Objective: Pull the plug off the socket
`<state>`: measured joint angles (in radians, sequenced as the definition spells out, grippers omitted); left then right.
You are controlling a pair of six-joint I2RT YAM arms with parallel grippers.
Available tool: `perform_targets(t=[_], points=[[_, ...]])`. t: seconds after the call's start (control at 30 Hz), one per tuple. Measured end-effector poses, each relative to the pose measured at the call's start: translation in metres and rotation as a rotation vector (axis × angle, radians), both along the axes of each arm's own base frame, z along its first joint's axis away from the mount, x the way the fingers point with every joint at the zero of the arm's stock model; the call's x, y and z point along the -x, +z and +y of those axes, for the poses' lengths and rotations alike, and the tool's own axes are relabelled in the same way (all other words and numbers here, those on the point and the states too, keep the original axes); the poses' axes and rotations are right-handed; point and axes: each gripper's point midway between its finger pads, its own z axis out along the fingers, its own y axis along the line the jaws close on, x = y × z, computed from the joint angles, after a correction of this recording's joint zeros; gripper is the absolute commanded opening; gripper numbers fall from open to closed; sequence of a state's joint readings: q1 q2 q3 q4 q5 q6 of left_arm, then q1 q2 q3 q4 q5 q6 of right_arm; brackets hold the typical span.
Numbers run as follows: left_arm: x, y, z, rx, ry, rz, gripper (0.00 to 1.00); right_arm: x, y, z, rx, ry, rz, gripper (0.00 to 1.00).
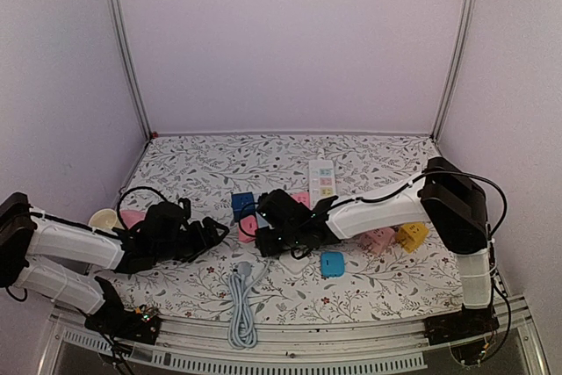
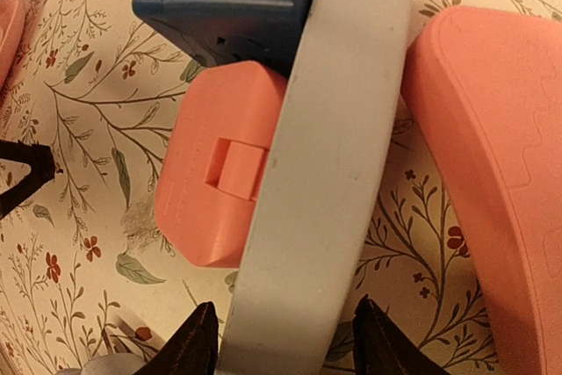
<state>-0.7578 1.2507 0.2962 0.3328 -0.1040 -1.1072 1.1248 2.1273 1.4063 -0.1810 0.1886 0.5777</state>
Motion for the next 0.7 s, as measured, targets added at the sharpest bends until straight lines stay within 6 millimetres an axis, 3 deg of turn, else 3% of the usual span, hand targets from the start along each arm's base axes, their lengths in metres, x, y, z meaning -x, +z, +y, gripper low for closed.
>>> perform_targets(t=[0.23,0.33,0.7], points=[[-0.001,-0.002,-0.01,0.04,-0.025,0.008,0.83,0.002,0.001,0.003,-0.006,0.01,0.007,0.15],[0.0,-0.002,-0.013,0.053,-0.032,0.012,0.83,0.002,0.001,0.003,-0.003,0.013,0.005,0.07],[-0.001,0.01,-0.024,0.115,-0.067,-0.021,0.87,0.002,0.007,-0.002,-0.003,0.01,-0.003,0.03]])
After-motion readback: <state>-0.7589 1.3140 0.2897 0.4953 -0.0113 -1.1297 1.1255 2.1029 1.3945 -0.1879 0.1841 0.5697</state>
